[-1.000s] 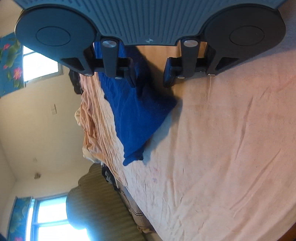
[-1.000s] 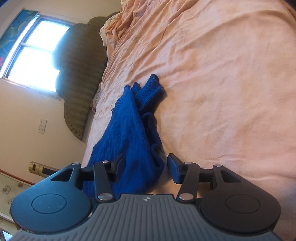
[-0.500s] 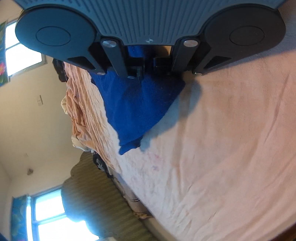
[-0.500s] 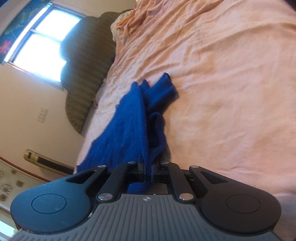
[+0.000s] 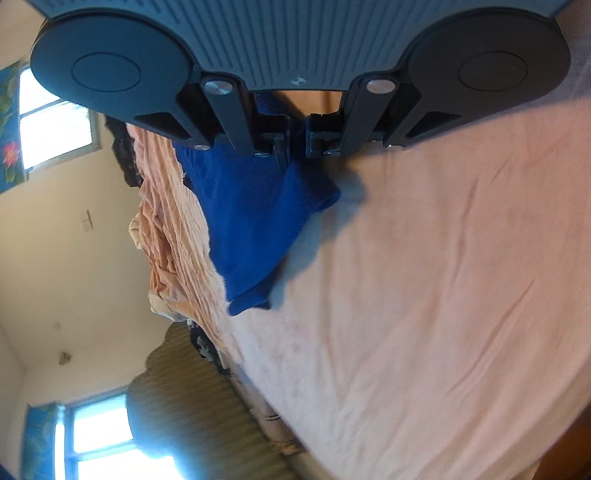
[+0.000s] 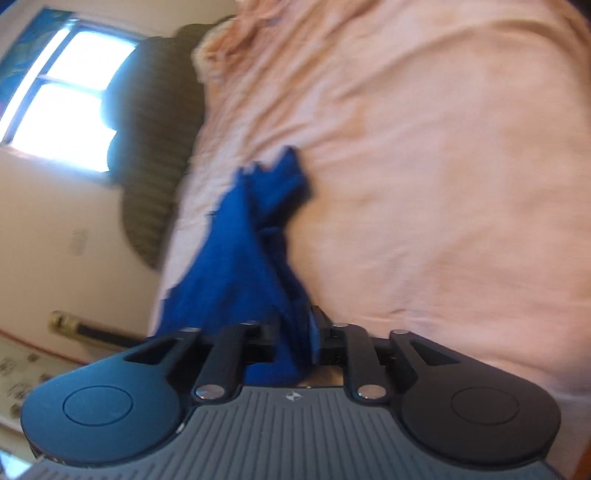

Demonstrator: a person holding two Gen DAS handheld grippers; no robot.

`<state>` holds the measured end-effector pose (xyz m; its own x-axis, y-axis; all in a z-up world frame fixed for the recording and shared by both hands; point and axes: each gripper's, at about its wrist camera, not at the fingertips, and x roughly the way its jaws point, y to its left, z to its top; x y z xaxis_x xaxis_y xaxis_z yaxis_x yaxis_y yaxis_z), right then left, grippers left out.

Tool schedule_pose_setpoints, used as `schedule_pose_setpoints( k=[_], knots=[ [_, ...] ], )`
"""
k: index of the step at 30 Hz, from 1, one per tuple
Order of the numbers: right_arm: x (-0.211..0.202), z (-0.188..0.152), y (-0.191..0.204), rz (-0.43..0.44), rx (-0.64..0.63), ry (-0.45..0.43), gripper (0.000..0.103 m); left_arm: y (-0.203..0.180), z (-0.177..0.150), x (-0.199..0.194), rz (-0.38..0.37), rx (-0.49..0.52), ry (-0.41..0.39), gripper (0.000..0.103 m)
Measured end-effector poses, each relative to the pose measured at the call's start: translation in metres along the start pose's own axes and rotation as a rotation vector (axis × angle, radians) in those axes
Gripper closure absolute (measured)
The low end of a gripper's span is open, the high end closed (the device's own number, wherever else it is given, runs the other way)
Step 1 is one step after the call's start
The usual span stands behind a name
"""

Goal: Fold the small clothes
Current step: 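Lift the held hem and fold it over toward the collar with both tools, then open both tools and release the hem onto the collar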

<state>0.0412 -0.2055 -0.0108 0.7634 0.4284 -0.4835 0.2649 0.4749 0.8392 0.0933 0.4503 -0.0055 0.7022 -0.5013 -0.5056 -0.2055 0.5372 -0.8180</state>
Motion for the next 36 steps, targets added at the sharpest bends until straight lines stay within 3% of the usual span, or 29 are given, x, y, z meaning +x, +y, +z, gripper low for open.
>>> schedule_pose_setpoints(
  k=[3, 7, 9, 11, 13, 18, 21, 22, 27, 30, 33, 34, 36],
  knots=[
    [-0.018, -0.002, 0.002, 0.045, 0.0, -0.068, 0.052, 0.005, 0.003, -0.006, -0.028, -0.067, 0.008, 0.092],
    [-0.038, 0.001, 0.016, 0.05, -0.041, -0.193, 0.049, 0.003, 0.008, -0.004, -0.016, -0.09, 0.015, 0.081],
    [-0.036, 0.001, 0.029, 0.063, -0.085, -0.186, 0.049, -0.002, 0.009, -0.003, -0.018, -0.097, -0.008, 0.069],
    [-0.026, -0.002, 0.05, 0.063, -0.168, -0.146, 0.049, -0.012, 0.009, 0.0, -0.03, -0.085, -0.042, 0.043],
    [-0.006, -0.009, 0.078, 0.046, -0.284, -0.101, 0.049, -0.025, 0.009, 0.004, -0.026, -0.038, -0.079, 0.032],
    [0.07, -0.032, 0.159, 0.094, -0.492, 0.044, 0.049, -0.042, 0.005, 0.021, 0.038, 0.164, -0.153, 0.032],
    [0.131, -0.04, 0.21, 0.116, -0.591, 0.134, 0.048, -0.048, -0.019, 0.023, 0.049, 0.373, -0.222, 0.032],
    [0.152, -0.041, 0.225, 0.107, -0.626, 0.144, 0.048, -0.049, -0.027, 0.022, 0.051, 0.408, -0.247, 0.026],
    [0.244, -0.06, 0.282, -0.006, -0.83, 0.186, 0.05, -0.047, -0.025, 0.017, 0.02, 0.401, -0.242, 0.023],
    [0.286, -0.069, 0.295, 0.024, -0.767, 0.289, 0.049, -0.047, -0.025, 0.017, 0.023, 0.408, -0.24, 0.022],
    [0.331, -0.072, 0.289, -0.058, -0.646, 0.39, 0.052, -0.046, -0.024, 0.018, 0.01, 0.408, -0.237, 0.02],
    [0.344, -0.073, 0.284, -0.099, -0.623, 0.407, 0.054, -0.046, -0.024, 0.018, 0.005, 0.413, -0.232, 0.018],
    [0.349, -0.073, 0.28, -0.045, -0.623, 0.372, 0.051, -0.048, -0.025, 0.019, 0.004, 0.425, -0.223, 0.017]
  ],
)
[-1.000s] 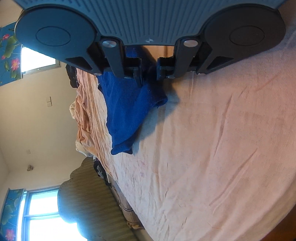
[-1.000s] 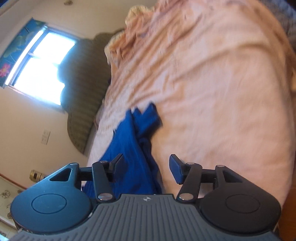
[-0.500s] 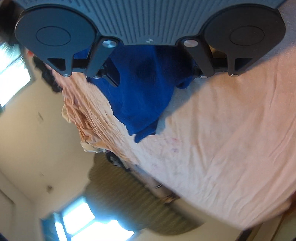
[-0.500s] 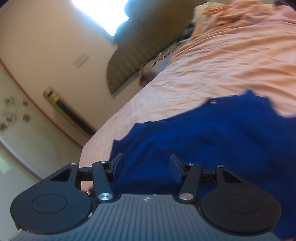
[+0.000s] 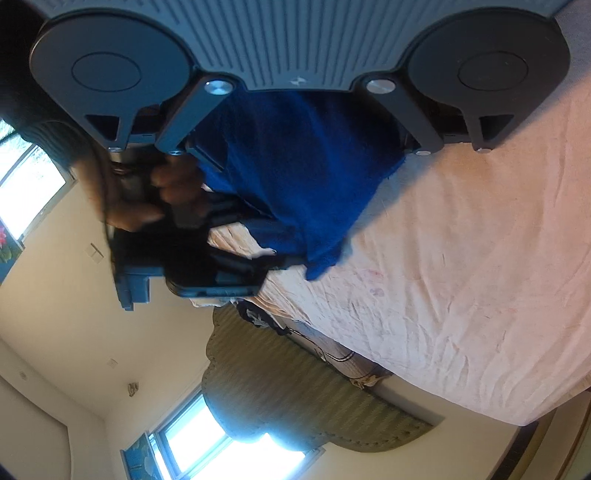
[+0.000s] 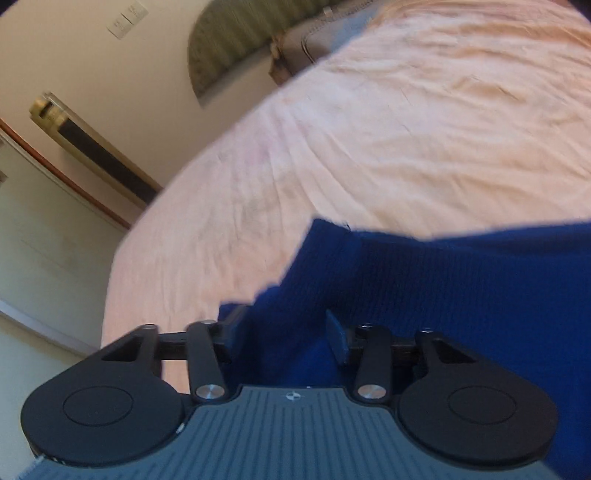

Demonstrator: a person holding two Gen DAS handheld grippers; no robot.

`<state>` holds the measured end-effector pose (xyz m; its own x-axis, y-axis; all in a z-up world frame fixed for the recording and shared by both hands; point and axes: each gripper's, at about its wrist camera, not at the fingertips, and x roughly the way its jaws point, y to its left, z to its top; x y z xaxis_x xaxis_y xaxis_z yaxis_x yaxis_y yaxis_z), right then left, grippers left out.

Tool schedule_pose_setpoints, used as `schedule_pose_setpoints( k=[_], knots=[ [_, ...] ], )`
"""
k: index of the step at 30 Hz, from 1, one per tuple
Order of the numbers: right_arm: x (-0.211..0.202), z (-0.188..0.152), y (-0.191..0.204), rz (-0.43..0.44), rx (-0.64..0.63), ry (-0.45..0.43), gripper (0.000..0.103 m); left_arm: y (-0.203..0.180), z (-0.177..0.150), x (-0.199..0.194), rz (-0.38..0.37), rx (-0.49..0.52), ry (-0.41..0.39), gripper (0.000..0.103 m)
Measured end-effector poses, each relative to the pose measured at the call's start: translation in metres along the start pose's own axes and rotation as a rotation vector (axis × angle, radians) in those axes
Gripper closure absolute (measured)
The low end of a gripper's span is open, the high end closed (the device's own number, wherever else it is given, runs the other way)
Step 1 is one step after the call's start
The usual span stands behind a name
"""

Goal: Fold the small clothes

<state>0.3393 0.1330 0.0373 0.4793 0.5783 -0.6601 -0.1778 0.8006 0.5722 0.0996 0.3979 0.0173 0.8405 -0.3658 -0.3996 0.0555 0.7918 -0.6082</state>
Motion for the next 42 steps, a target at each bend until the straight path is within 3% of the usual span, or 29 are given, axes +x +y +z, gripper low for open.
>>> schedule_pose_setpoints(
  k=[5, 11, 16, 21, 23, 28, 35, 40, 42],
  knots=[
    [0.0, 0.009, -0.002, 0.008, 0.06, -0.008, 0.049, -0.001, -0.001, 0.0, 0.004, 0.007, 0.006, 0.016],
    [-0.06, -0.012, -0.004, 0.105, 0.025, -0.1, 0.044, -0.002, -0.001, 0.001, 0.005, 0.011, 0.009, 0.015],
    [-0.119, -0.054, -0.015, -0.018, -0.154, -0.15, 0.036, -0.002, -0.001, 0.001, 0.005, 0.011, 0.009, 0.015],
    [-0.153, -0.112, -0.039, -0.254, -0.365, -0.2, 0.035, -0.003, 0.001, 0.004, 0.01, 0.017, 0.012, 0.014],
    [-0.156, -0.127, -0.052, -0.311, -0.404, -0.193, 0.035, -0.005, 0.001, 0.005, 0.014, 0.021, 0.012, 0.014],
    [-0.14, -0.157, -0.062, -0.354, -0.564, -0.26, 0.02, -0.008, 0.001, 0.007, 0.027, 0.037, 0.015, 0.013],
    [-0.141, -0.152, -0.064, -0.353, -0.532, -0.266, 0.016, -0.022, 0.002, 0.015, 0.1, 0.121, 0.048, 0.013],
    [-0.141, -0.154, -0.063, -0.353, -0.531, -0.268, 0.016, -0.011, 0.013, 0.016, 0.09, -0.022, 0.062, 0.014],
    [-0.141, -0.154, -0.064, -0.346, -0.526, -0.268, 0.016, -0.006, 0.019, 0.016, 0.106, -0.105, 0.053, 0.025]
  ],
)
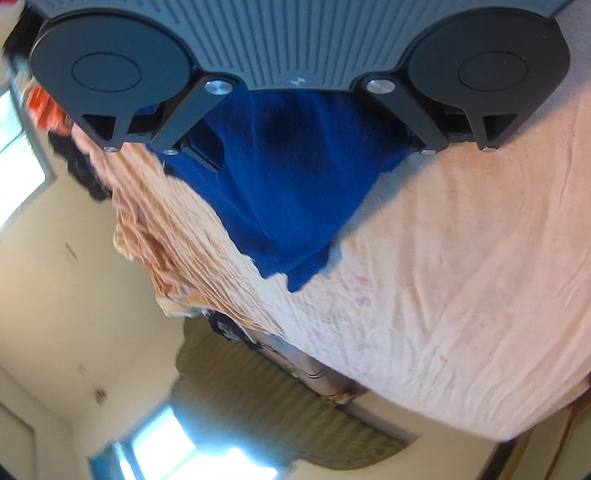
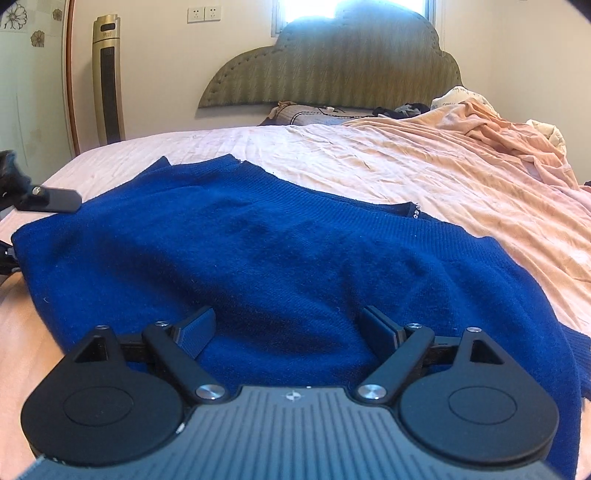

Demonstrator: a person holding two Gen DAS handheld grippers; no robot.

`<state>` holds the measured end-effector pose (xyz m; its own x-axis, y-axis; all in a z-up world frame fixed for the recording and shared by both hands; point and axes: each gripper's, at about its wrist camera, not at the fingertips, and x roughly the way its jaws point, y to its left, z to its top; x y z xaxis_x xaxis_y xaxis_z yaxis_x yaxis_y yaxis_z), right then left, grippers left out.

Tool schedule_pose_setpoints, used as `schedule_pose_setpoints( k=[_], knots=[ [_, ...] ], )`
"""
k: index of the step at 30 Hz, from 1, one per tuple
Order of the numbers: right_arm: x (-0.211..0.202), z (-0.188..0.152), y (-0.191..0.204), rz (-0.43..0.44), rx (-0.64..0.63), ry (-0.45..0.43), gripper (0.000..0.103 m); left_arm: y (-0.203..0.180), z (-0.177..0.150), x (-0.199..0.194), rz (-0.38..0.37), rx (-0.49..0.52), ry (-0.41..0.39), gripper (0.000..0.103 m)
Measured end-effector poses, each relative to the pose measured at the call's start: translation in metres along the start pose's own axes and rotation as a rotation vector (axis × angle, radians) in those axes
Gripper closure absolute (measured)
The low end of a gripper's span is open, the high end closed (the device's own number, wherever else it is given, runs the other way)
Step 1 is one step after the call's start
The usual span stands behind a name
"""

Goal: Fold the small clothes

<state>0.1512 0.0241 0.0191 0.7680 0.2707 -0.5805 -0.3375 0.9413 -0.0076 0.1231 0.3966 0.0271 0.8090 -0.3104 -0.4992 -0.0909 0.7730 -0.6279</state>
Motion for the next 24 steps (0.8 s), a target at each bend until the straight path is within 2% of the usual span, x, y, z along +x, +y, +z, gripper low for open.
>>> schedule_pose_setpoints(
  k=[2, 5, 6, 7, 10, 13, 15, 18, 21, 23, 24],
  knots=[
    [0.0, 0.0, -0.001, 0.006, 0.007, -0.002, 0.015, 0.003, 0.005, 0.002, 0.051, -0.056, 0.004, 0.062],
    [-0.001, -0.001, -0.004, 0.028, 0.029, -0.008, 0.014, 0.009, 0.008, 0.008, 0.075, -0.124, 0.028, 0.072],
    [-0.002, -0.001, -0.006, 0.037, 0.038, -0.01, 0.013, 0.008, 0.009, 0.009, 0.08, -0.119, 0.029, 0.076],
    [-0.003, -0.001, -0.008, 0.046, 0.049, -0.013, 0.013, 0.005, 0.009, 0.01, 0.086, -0.099, 0.028, 0.085],
    [-0.004, -0.002, -0.014, 0.074, 0.08, -0.022, 0.012, -0.009, 0.006, 0.008, 0.138, -0.038, -0.004, 0.09],
    [-0.006, -0.003, -0.023, 0.113, 0.141, -0.04, 0.013, -0.035, 0.003, 0.003, 0.18, 0.044, -0.054, 0.09],
    [-0.01, -0.005, -0.039, 0.171, 0.256, -0.074, 0.014, -0.067, 0.0, 0.003, 0.184, 0.177, -0.08, 0.09],
    [-0.015, -0.009, -0.08, 0.308, 0.526, -0.092, 0.015, -0.132, -0.026, 0.008, 0.109, 0.464, -0.065, 0.09],
    [-0.023, -0.012, -0.115, 0.42, 0.759, -0.095, 0.012, -0.19, -0.094, 0.014, -0.009, 0.857, -0.009, 0.09],
    [-0.024, -0.013, -0.131, 0.461, 0.834, -0.097, 0.008, -0.204, -0.137, 0.021, -0.073, 1.014, 0.046, 0.09],
    [-0.022, -0.012, -0.137, 0.473, 0.852, -0.077, 0.008, -0.206, -0.153, 0.025, -0.077, 1.06, 0.068, 0.09]
  ],
)
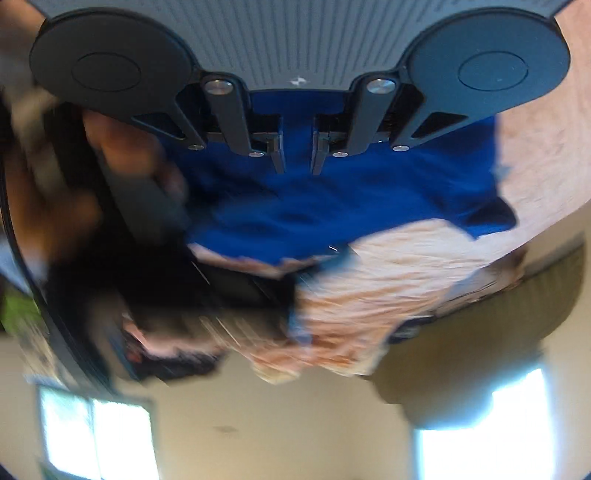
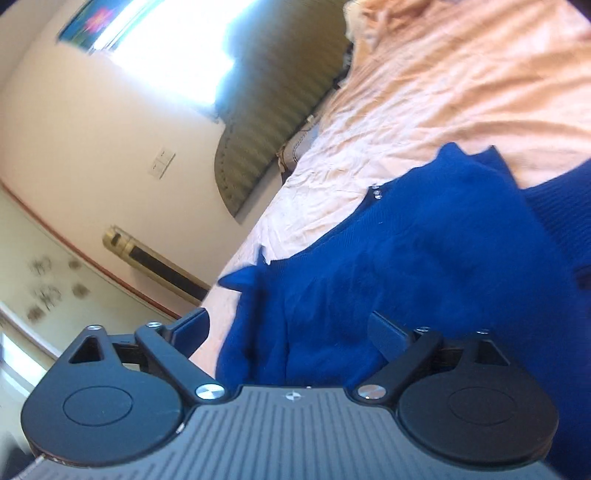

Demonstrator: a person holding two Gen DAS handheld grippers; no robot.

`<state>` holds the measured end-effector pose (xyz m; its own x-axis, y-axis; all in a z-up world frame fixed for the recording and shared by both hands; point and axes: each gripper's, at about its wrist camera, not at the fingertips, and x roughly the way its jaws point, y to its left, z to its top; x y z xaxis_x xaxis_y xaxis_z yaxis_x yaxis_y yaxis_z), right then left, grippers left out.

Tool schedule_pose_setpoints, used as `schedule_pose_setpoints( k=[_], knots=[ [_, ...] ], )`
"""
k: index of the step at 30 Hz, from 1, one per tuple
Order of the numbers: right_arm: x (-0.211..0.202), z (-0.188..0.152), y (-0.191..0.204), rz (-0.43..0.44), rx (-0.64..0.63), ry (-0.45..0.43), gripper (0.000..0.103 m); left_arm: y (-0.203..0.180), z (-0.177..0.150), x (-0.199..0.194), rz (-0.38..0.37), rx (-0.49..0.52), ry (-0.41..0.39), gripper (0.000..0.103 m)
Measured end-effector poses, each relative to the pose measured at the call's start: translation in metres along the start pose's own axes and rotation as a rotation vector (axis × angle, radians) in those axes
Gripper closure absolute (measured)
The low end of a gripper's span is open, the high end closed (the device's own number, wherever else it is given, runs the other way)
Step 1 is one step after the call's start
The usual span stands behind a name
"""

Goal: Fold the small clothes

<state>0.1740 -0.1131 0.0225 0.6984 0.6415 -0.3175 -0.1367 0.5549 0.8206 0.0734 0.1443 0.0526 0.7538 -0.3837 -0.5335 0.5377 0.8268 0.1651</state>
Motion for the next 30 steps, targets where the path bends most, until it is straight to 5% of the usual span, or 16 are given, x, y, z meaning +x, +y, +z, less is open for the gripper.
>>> schedule_pose_setpoints(
  k=[4, 7, 9, 10, 11, 12, 20, 23, 25, 27, 29, 30],
  knots=[
    [0.006, 0.008, 0.005, -0.062, -0.047, 0.057, 0.009, -0.015, -0.017, 0.006, 0.013, 0.028, 0.041, 0.09],
    [0.016, 0.011, 0.029, -0.091, -0.186, 0.085, 0.009, -0.01, -0.019, -0.014, 0.12, 0.054, -0.004, 0.086],
    [0.029, 0.015, 0.045, -0.08, -0.247, 0.124, 0.009, -0.007, -0.023, -0.028, 0.201, 0.093, -0.027, 0.064],
    [0.037, 0.017, 0.052, -0.079, -0.266, 0.147, 0.009, -0.005, -0.026, -0.033, 0.22, 0.113, -0.039, 0.028],
    [0.047, 0.02, 0.06, -0.081, -0.284, 0.169, 0.009, -0.003, -0.03, -0.036, 0.249, 0.135, -0.046, 0.003],
    [0.055, 0.021, 0.066, -0.08, -0.302, 0.187, 0.009, -0.002, -0.034, -0.038, 0.288, 0.159, -0.063, 0.001],
    [0.082, 0.025, 0.097, -0.081, -0.346, 0.224, 0.009, 0.017, -0.032, -0.03, 0.327, 0.224, -0.093, 0.003],
    [0.081, 0.025, 0.092, -0.104, -0.334, 0.22, 0.009, 0.023, -0.031, -0.016, 0.242, 0.249, -0.032, 0.003],
    [0.082, 0.026, 0.088, -0.129, -0.333, 0.221, 0.009, 0.025, -0.034, -0.006, 0.263, 0.291, 0.006, 0.007],
    [0.083, 0.028, 0.085, -0.139, -0.332, 0.225, 0.009, 0.031, -0.035, -0.001, 0.259, 0.29, 0.024, 0.026],
    [0.09, 0.031, 0.083, -0.145, -0.331, 0.23, 0.009, 0.037, -0.032, 0.001, 0.235, 0.258, 0.034, 0.067],
    [0.093, 0.033, 0.083, -0.145, -0.326, 0.234, 0.009, 0.041, -0.031, 0.003, 0.234, 0.232, 0.038, 0.077]
  ],
)
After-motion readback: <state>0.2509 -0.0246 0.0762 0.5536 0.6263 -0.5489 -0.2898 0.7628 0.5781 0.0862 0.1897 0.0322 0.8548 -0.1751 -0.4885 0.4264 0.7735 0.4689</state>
